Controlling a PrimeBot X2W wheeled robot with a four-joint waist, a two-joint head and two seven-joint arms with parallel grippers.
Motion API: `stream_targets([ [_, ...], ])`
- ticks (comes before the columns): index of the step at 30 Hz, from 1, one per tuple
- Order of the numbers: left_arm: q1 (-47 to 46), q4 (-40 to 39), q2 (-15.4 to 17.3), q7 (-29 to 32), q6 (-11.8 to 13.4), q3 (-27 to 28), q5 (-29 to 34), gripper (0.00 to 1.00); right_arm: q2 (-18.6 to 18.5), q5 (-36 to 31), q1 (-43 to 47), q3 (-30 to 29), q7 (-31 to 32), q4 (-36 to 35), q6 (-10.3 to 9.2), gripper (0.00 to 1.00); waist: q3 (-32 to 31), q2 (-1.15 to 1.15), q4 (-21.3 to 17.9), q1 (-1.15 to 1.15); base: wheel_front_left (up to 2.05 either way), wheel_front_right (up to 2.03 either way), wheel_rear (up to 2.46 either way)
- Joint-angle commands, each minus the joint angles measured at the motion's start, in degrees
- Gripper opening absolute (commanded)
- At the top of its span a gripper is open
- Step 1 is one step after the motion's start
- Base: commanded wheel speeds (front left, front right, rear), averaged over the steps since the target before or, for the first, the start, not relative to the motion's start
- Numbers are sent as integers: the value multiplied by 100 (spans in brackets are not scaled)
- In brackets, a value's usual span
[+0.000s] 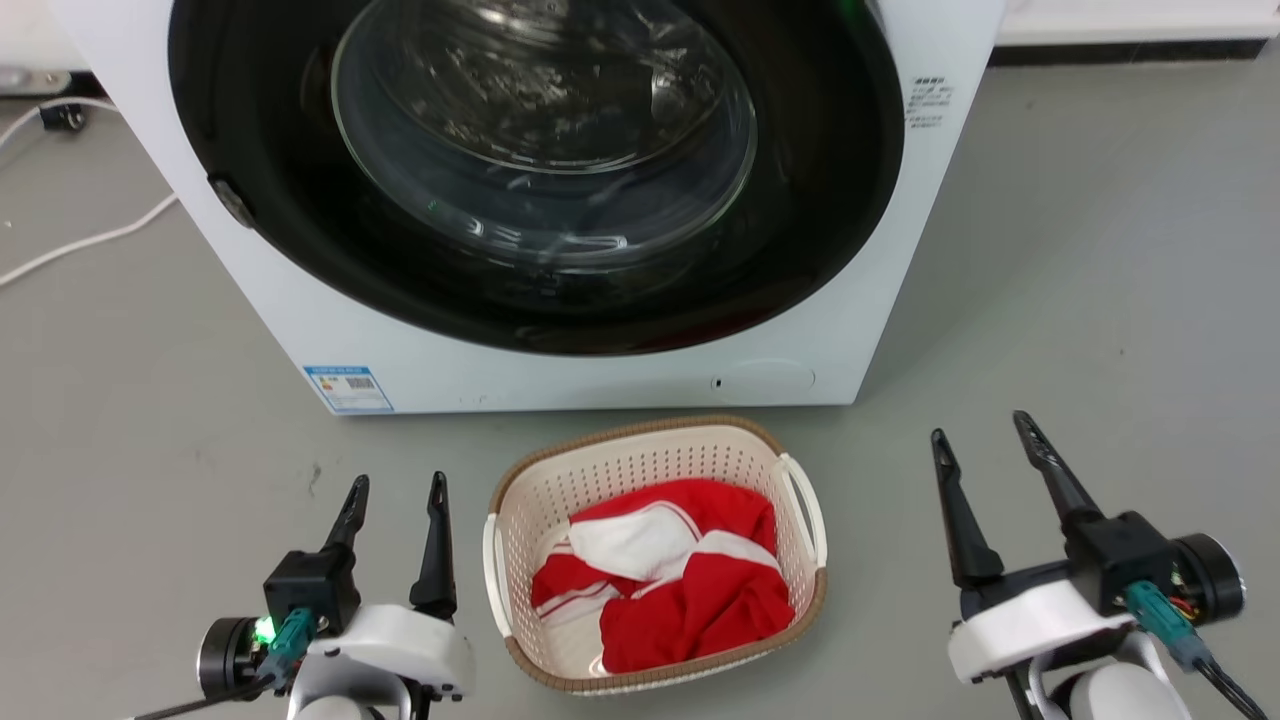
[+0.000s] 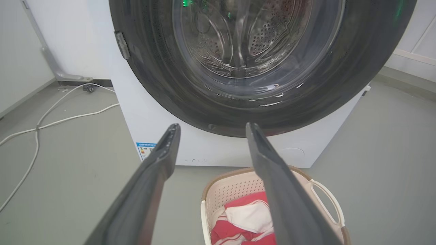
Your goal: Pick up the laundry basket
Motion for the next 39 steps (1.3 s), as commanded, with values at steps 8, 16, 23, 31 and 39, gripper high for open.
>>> stream_targets([
  [8, -756, 1059, 12, -16, -127, 1, -36, 100, -16, -306, -707, 261, -12, 713, -3, 100, 723, 0, 47, 0, 0, 0, 0],
  [16, -1561, 1999, 11, -16, -230, 24, -88, 100, -18, -727, -1467, 360, -11, 1590, -3, 100, 1575, 0, 145, 0, 0, 0, 0],
  [23, -2201, 2783, 12, -16, -304, 101, -139, 100, -153, -1012, -2254, 436, -12, 2452, -3, 100, 2262, 0, 227, 0, 0, 0, 0],
  [31, -2913, 3692, 19, -16, -408, 123, -178, 100, -318, -1159, -3042, 538, -12, 3365, -3, 100, 2893, 0, 302, 0, 0, 0, 0],
  [39, -3509, 4425, 16, -16, -505, 15, -265, 100, -429, -1246, -3683, 622, -11, 4194, -3, 100, 3357, 0, 372, 0, 0, 0, 0],
])
